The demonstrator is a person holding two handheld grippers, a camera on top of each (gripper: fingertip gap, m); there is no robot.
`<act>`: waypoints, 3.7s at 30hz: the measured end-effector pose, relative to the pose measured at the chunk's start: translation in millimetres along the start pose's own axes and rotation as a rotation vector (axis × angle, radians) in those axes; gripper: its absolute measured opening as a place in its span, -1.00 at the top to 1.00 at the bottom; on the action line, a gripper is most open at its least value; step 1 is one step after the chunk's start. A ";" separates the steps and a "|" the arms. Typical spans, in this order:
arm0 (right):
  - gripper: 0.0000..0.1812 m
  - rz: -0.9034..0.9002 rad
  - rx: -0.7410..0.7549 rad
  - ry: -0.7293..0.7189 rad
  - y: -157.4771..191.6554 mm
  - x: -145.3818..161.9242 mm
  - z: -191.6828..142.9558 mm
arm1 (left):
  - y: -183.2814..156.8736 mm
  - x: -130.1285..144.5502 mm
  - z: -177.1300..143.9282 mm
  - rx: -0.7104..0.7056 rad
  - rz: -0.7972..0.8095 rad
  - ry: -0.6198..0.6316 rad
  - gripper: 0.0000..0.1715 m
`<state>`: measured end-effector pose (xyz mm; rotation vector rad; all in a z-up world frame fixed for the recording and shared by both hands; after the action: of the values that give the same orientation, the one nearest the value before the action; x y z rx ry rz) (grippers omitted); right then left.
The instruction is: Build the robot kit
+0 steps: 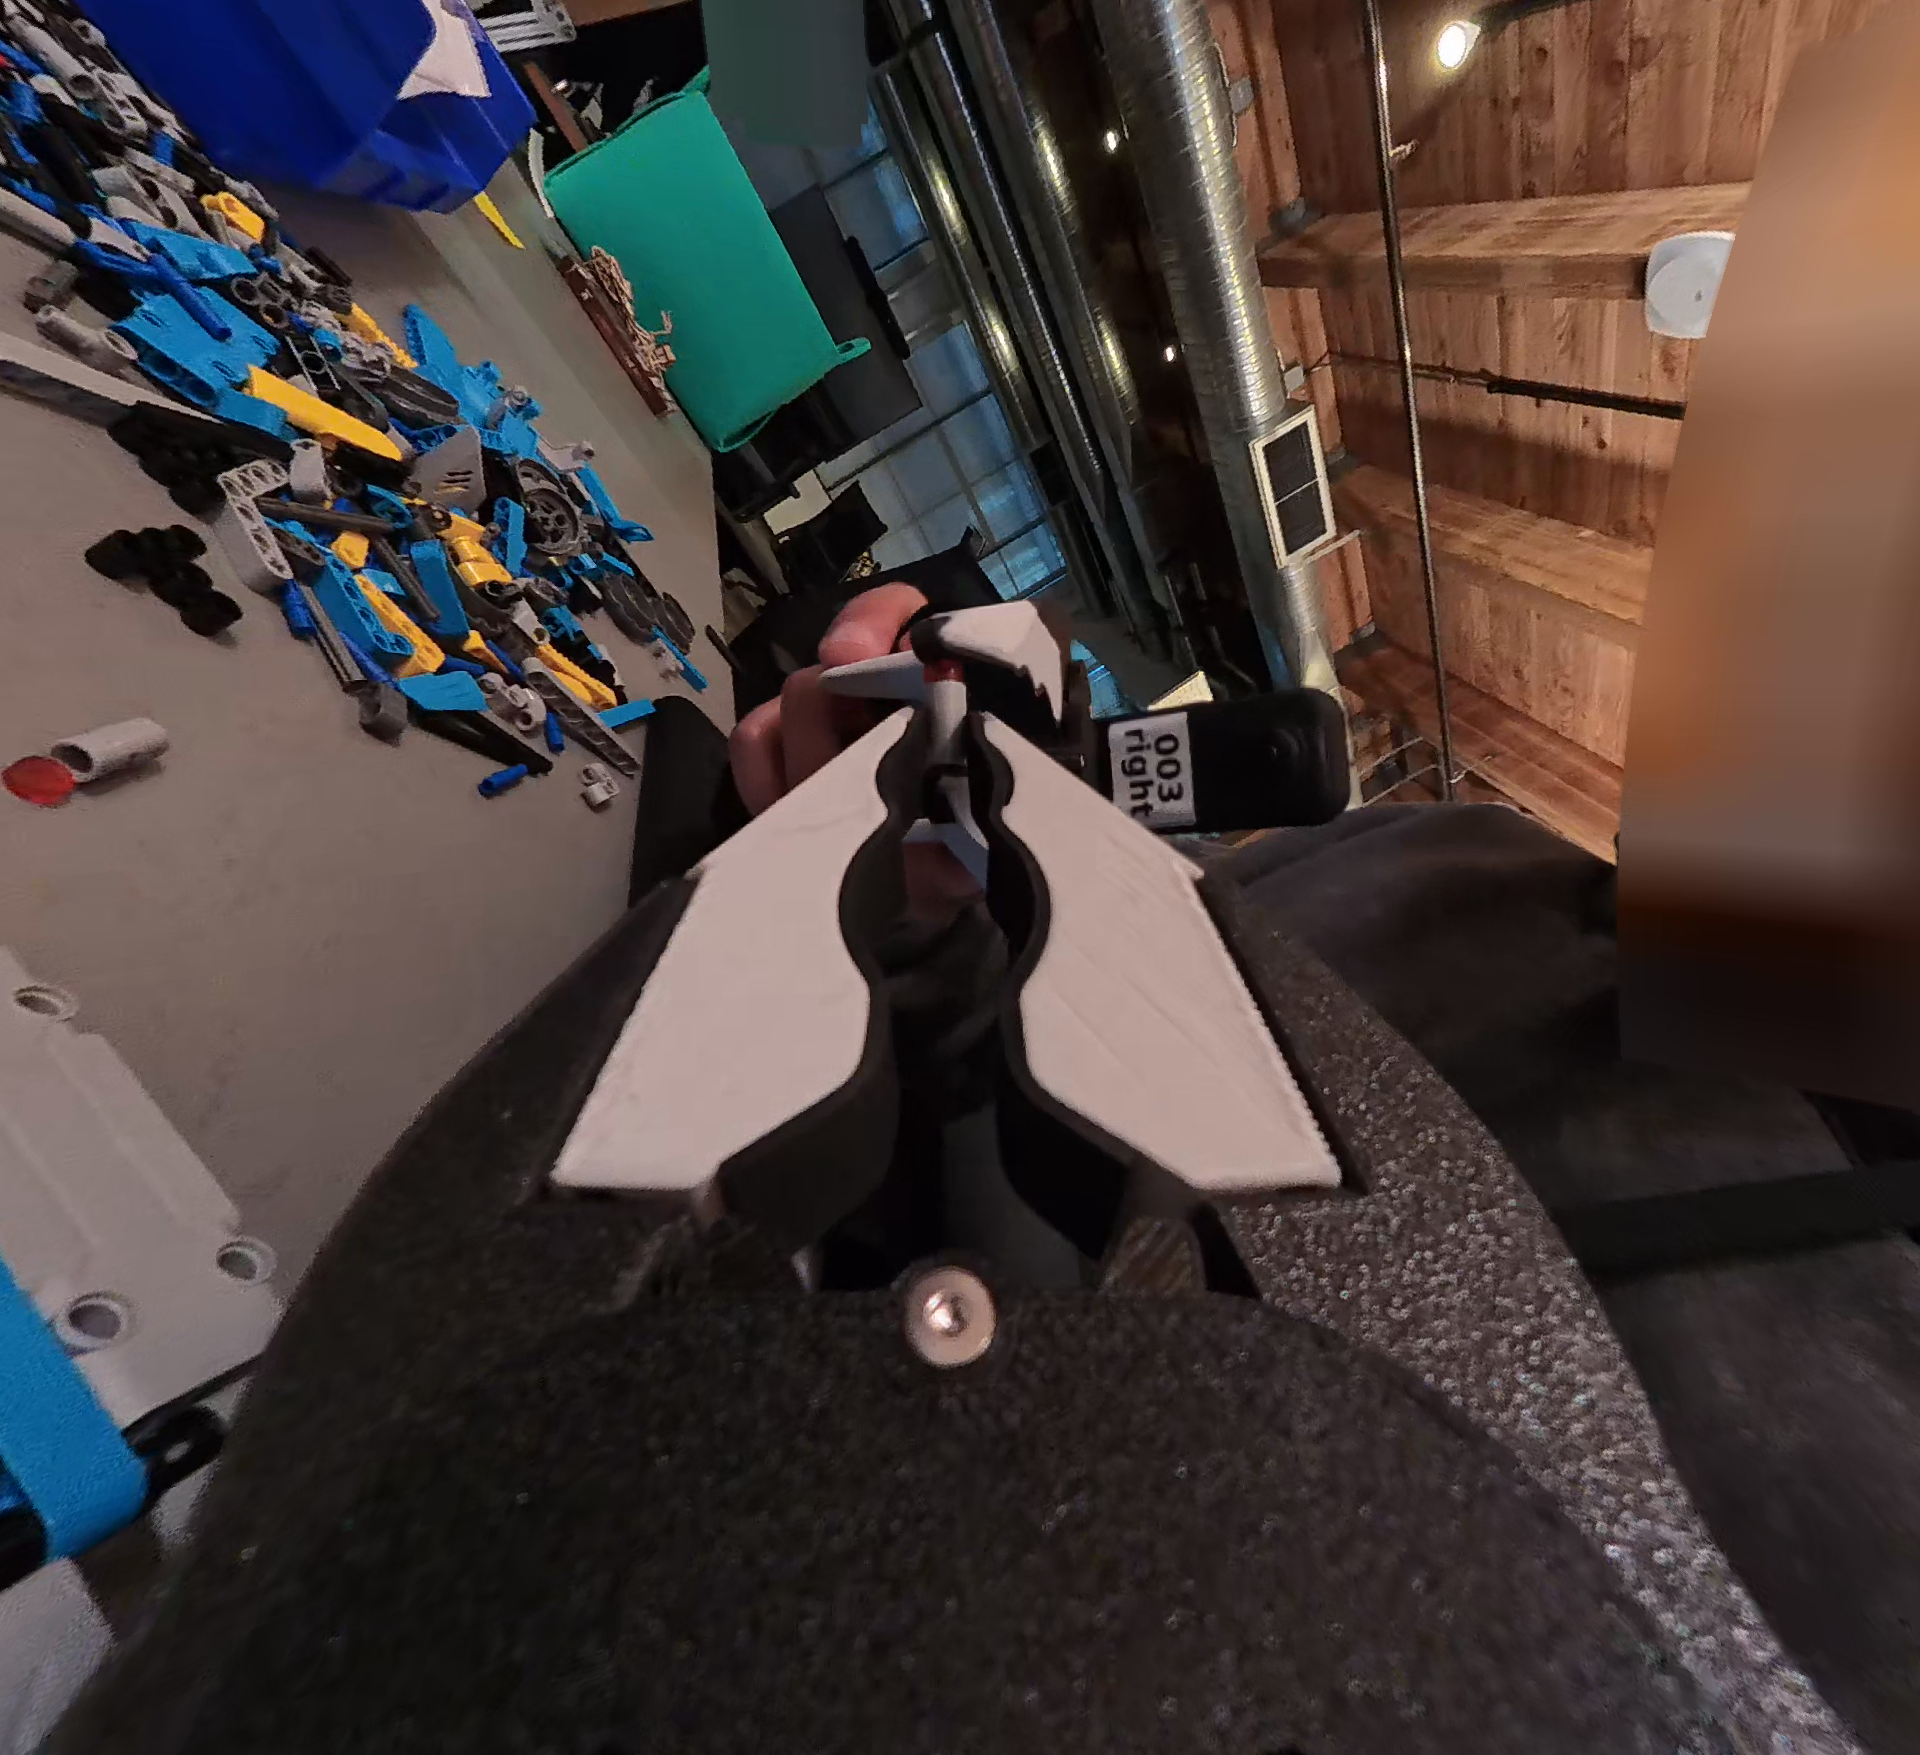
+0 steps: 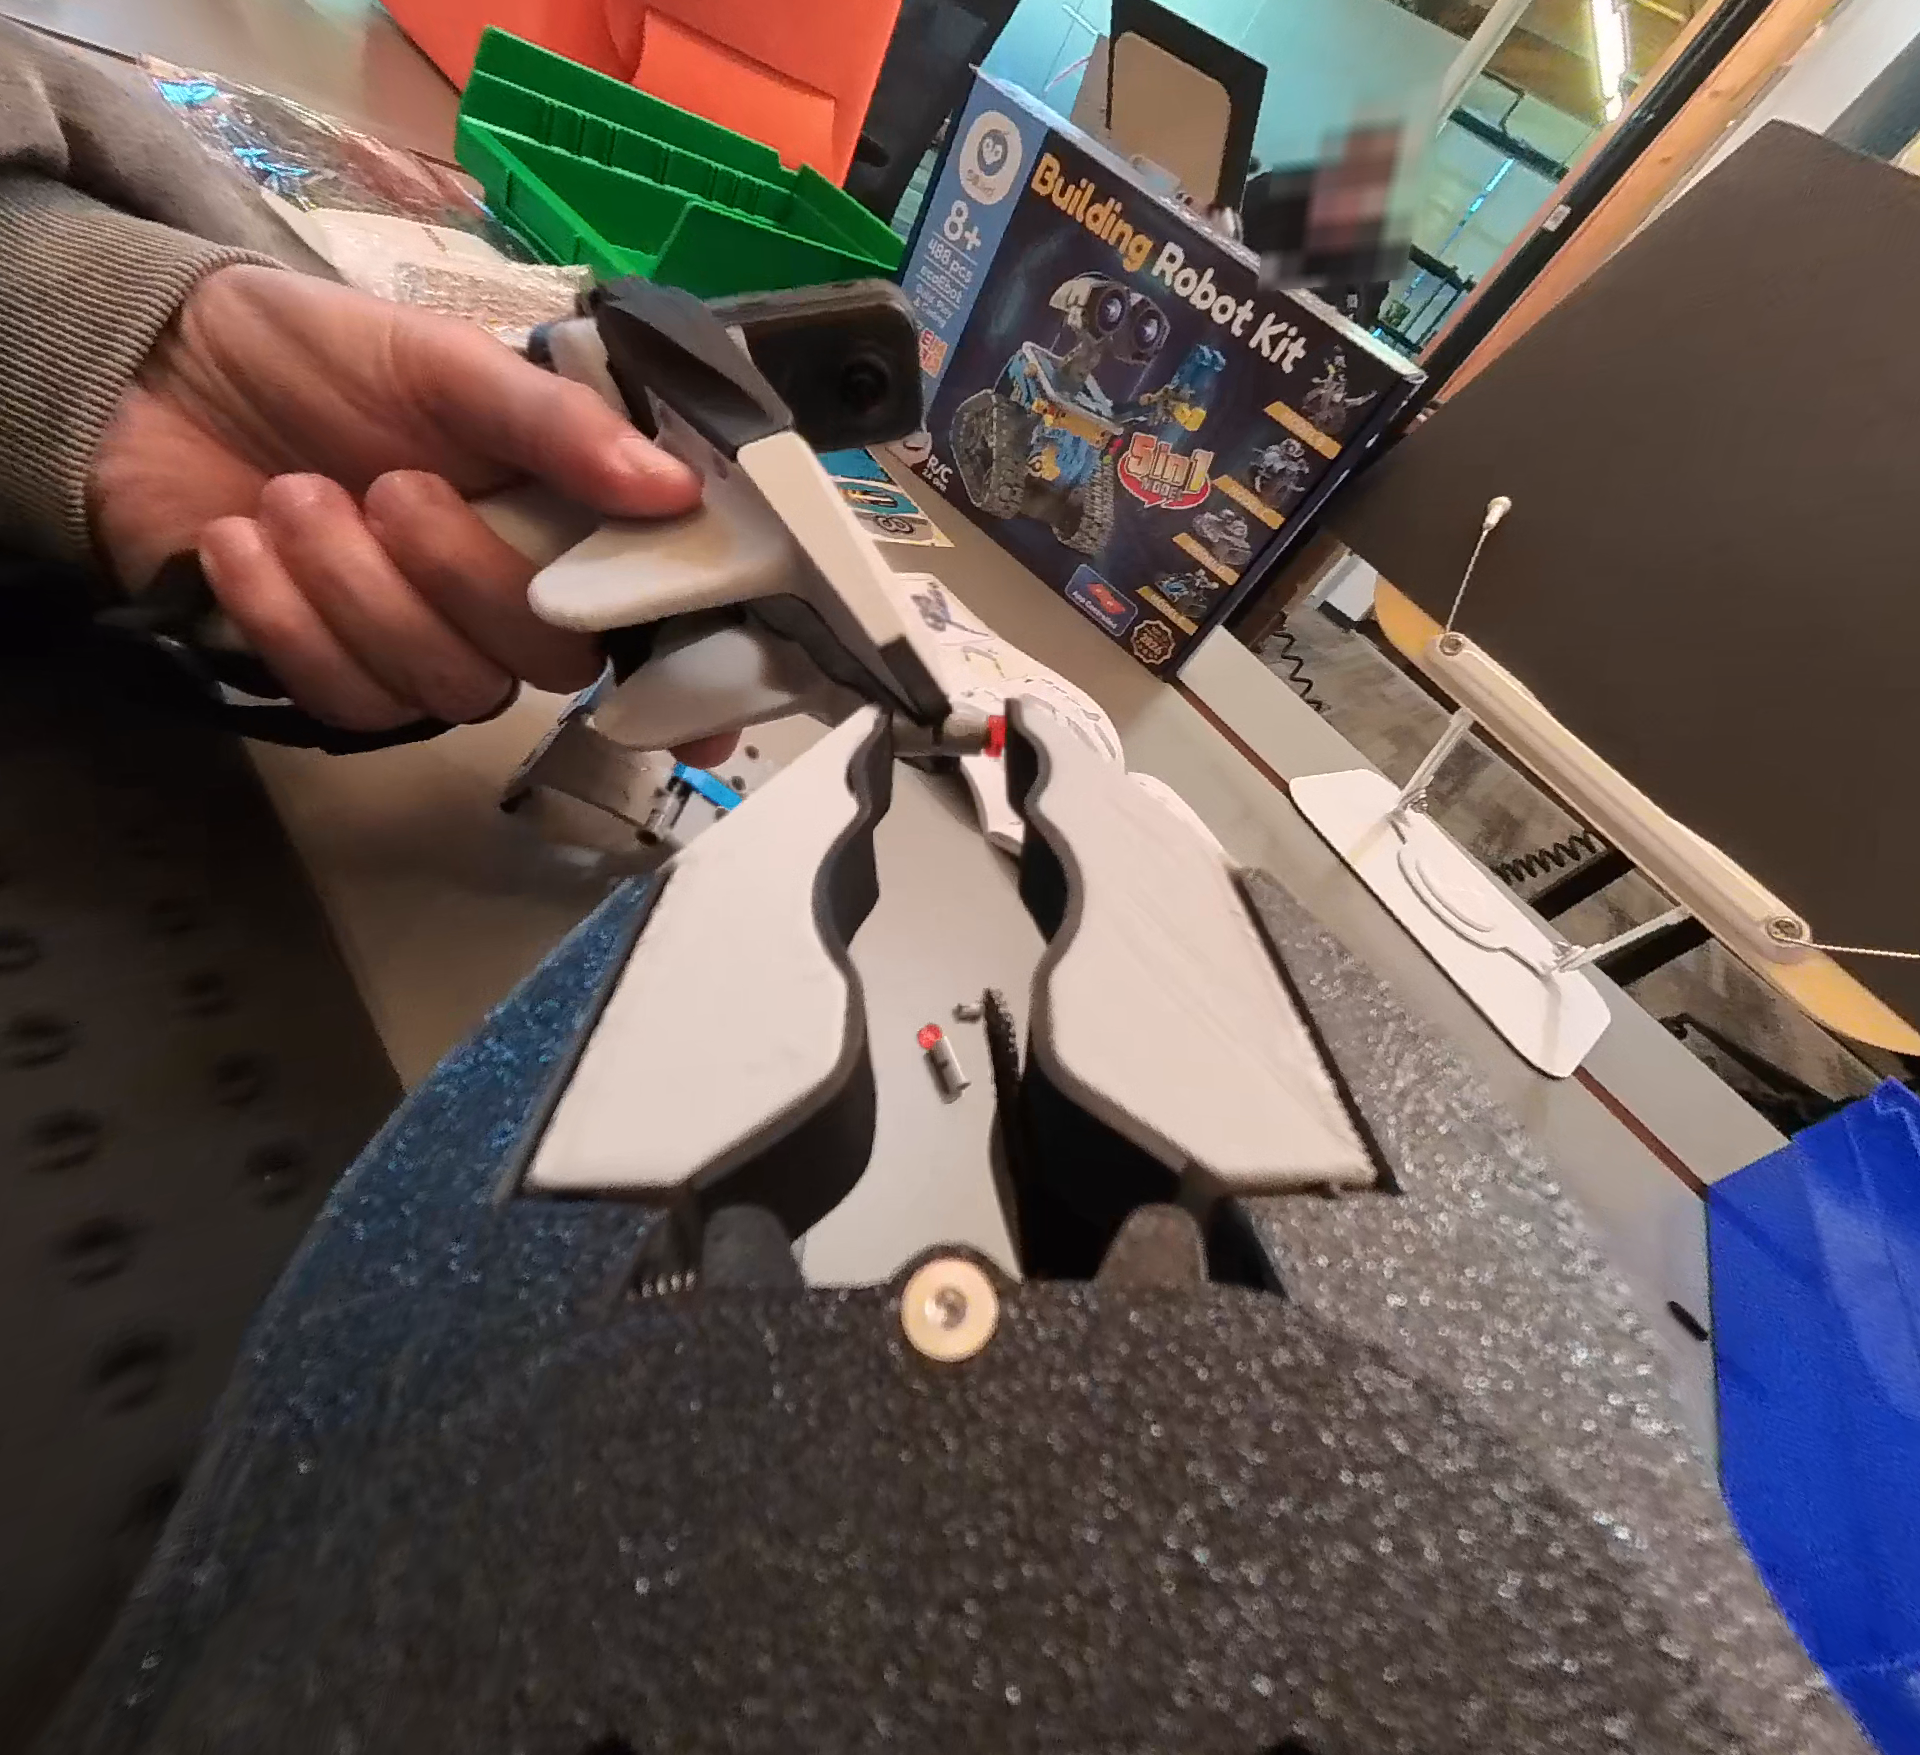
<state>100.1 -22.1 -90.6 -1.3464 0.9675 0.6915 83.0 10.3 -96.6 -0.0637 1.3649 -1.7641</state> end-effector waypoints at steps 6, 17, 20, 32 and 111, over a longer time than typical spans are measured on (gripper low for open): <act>0.79 0.053 -0.063 0.016 2.3 3.2 0.4 | 2.1 2.8 -1.2 -0.008 0.001 0.025 0.94; 0.80 0.037 -0.127 -0.028 5.7 2.6 -4.8 | 1.2 7.3 -0.2 0.014 -0.069 0.065 0.96; 0.81 -0.002 -0.153 -0.047 8.1 4.4 -6.6 | 3.3 10.5 -0.5 0.030 -0.125 0.069 0.96; 0.79 0.174 -0.215 -0.016 6.5 5.1 -5.4 | 1.8 9.5 0.7 0.008 -0.073 0.092 0.95; 0.83 0.180 -0.359 0.601 -13.6 134.6 19.1 | 136.3 -25.3 -31.3 -0.600 0.739 1.252 0.78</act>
<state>177.5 -21.0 -203.1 -1.8547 1.5068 0.6233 163.5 49.2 -207.0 1.2267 2.2997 -0.6093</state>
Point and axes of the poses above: each gripper's, where its closed fingertips meet, z out along the fingers, x out of its underside, y = z × x across the jaws, the point moved 3 cm from there along -z, back along the fingers, and after that the axes turned 11 degrees about x, right-handed, at the moved point
